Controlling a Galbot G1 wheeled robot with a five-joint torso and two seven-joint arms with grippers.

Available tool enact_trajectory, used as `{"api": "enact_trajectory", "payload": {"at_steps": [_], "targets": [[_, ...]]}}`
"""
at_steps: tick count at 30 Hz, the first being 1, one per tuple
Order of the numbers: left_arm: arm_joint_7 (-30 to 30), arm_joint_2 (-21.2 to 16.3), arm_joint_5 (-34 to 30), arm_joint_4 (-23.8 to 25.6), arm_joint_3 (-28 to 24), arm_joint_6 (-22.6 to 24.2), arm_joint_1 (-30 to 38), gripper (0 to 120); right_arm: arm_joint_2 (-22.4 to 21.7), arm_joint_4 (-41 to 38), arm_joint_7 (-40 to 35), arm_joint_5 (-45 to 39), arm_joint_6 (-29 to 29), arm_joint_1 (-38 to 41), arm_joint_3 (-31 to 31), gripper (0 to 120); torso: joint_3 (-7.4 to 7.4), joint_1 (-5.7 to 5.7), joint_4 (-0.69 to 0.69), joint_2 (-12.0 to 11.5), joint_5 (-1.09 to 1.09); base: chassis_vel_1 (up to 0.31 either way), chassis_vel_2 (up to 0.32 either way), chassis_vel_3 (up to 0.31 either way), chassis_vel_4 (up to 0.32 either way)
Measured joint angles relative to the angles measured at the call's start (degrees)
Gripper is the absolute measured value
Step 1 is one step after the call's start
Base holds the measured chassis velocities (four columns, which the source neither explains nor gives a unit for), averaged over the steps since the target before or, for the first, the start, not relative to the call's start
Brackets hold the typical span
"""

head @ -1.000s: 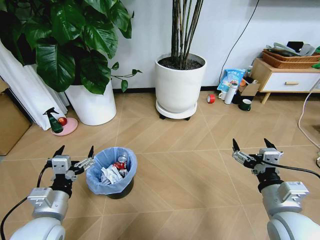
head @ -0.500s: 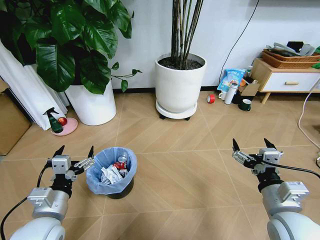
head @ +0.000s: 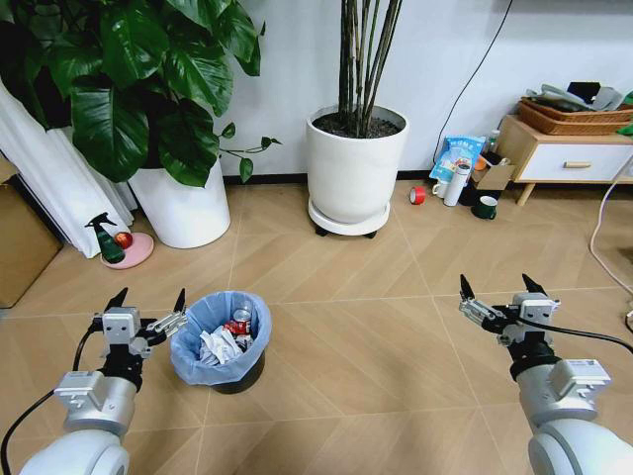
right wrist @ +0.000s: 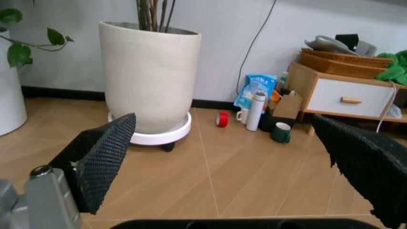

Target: Pick up the trash bin and place the garbage on the floor into it.

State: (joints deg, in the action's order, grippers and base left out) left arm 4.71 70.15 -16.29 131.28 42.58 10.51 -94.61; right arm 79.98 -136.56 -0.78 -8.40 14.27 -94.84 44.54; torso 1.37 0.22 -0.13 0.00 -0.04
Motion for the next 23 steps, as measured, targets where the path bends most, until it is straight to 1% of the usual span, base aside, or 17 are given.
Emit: {"api": "enact_trajectory", "payload": {"at_steps": [23], "targets": [[0.0, 0.0, 0.0, 0.0, 0.0, 0.0, 0.0, 100, 0.0, 0.0, 0.0, 0.0, 0.0, 0.0, 0.0, 100, 0.00, 0.00, 0.00, 0.0, 0.00, 0.000, 0.000, 0.000, 0.000]]}}
